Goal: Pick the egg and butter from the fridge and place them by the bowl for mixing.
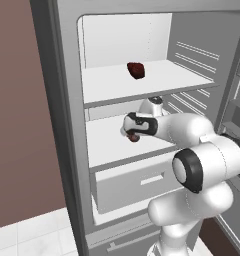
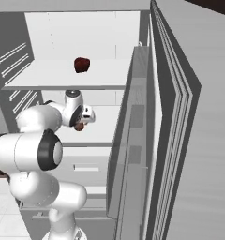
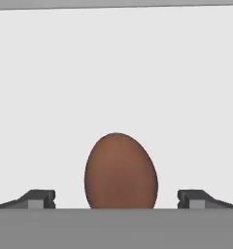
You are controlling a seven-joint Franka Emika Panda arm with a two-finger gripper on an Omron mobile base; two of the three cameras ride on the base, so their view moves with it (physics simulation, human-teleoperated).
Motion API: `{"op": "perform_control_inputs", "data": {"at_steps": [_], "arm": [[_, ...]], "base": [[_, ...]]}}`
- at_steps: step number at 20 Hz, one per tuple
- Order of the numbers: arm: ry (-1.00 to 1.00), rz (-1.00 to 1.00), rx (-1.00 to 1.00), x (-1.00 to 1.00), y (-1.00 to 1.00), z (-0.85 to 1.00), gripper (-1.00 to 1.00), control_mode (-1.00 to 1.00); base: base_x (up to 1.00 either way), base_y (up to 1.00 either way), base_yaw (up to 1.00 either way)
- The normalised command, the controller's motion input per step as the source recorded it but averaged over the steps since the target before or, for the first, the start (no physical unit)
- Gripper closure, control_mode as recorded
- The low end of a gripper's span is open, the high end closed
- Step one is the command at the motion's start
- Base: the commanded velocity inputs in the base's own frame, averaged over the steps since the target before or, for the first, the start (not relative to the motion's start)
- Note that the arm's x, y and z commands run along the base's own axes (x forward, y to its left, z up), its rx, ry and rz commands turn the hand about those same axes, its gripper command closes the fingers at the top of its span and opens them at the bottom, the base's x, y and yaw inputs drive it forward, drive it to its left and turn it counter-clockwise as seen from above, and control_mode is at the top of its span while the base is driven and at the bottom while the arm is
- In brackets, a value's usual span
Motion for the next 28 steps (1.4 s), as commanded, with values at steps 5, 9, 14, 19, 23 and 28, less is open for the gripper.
{"op": "perform_control_inputs", "data": {"at_steps": [5, 9, 14, 19, 23, 28], "arm": [[0.05, 0.0, 0.0, 0.35, 0.01, -0.03, -1.0, -1.0], [0.05, 0.0, -0.02, 0.22, 0.13, -0.27, -1.0, -1.0], [0.07, 0.0, -0.01, 0.11, 0.2, -0.39, -1.0, -1.0], [0.02, 0.0, -0.01, 0.01, 0.18, -0.54, -1.0, -1.0], [0.0, 0.0, 0.0, -0.15, 0.14, -0.67, 1.0, -1.0], [-0.01, 0.0, 0.0, -0.29, 0.07, -0.55, 1.0, -1.0]], "base": [[0.0, 0.0, 0.0], [0.0, 0.0, 0.0], [0.0, 0.0, 0.0], [0.0, 0.0, 0.0], [0.0, 0.0, 0.0], [0.0, 0.0, 0.0]]}}
